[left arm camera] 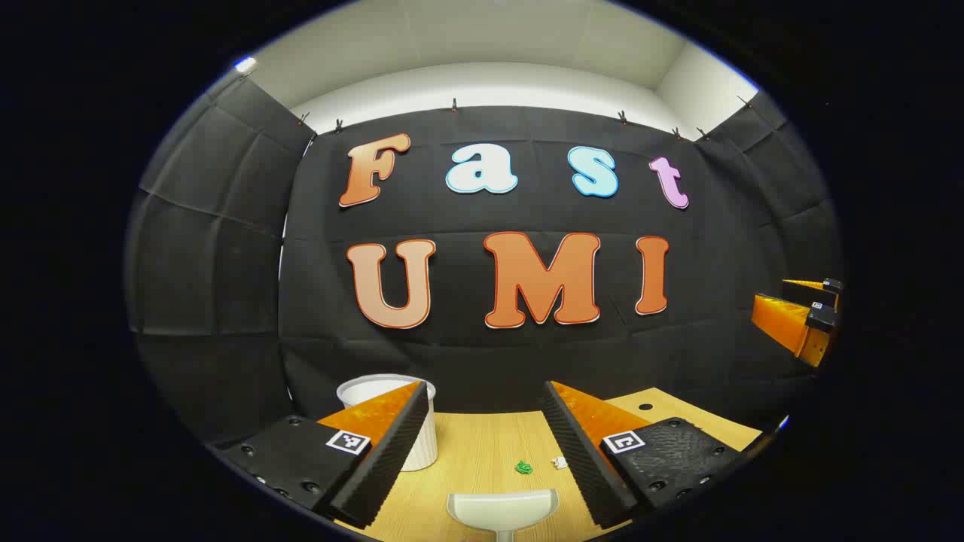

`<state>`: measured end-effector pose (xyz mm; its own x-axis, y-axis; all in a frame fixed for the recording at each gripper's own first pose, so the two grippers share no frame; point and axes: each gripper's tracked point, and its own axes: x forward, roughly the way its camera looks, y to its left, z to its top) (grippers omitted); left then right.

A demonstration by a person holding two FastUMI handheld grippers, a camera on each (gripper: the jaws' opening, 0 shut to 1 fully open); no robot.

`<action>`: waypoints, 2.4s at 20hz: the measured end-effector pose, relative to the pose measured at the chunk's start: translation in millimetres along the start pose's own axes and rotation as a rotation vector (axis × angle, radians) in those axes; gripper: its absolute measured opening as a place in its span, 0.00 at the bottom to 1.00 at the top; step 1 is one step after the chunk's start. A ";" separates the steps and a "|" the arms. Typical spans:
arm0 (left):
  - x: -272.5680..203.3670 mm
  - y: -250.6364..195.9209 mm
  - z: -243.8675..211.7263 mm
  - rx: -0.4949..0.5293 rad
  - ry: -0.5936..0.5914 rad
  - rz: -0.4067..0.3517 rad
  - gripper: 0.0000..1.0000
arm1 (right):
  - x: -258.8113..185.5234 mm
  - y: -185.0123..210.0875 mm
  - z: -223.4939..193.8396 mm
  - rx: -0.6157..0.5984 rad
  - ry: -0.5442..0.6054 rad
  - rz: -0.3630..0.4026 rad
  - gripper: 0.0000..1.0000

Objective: Pick up the small broom and dustpan from the desktop, sweep the trash into the dustpan with the broom, and then empty the trash into the garbage bin.

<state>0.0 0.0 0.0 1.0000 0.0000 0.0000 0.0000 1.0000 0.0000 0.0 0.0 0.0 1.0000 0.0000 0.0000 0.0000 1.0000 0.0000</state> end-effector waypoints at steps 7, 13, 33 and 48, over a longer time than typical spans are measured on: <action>-5.5 3.5 4.6 0.014 -0.003 0.004 0.96 | -3.4 7.1 7.0 -0.001 -0.034 0.023 0.93; -7.6 11.4 8.8 0.022 -0.017 0.029 0.96 | 3.6 12.5 0.6 -0.001 -0.013 0.040 0.93; 0.2 14.4 2.2 0.020 -0.014 0.034 0.96 | 5.4 31.3 -10.6 -0.029 -0.017 0.094 0.94; 4.9 10.0 1.0 0.019 -0.021 0.027 0.96 | 7.3 24.7 -6.8 -0.008 -0.045 0.078 0.94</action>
<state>4.9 10.0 1.0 0.9994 0.0265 0.0211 -0.0269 0.9995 0.0192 7.3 24.7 -6.8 0.9960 0.0776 0.0442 -0.0773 0.9970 -0.0096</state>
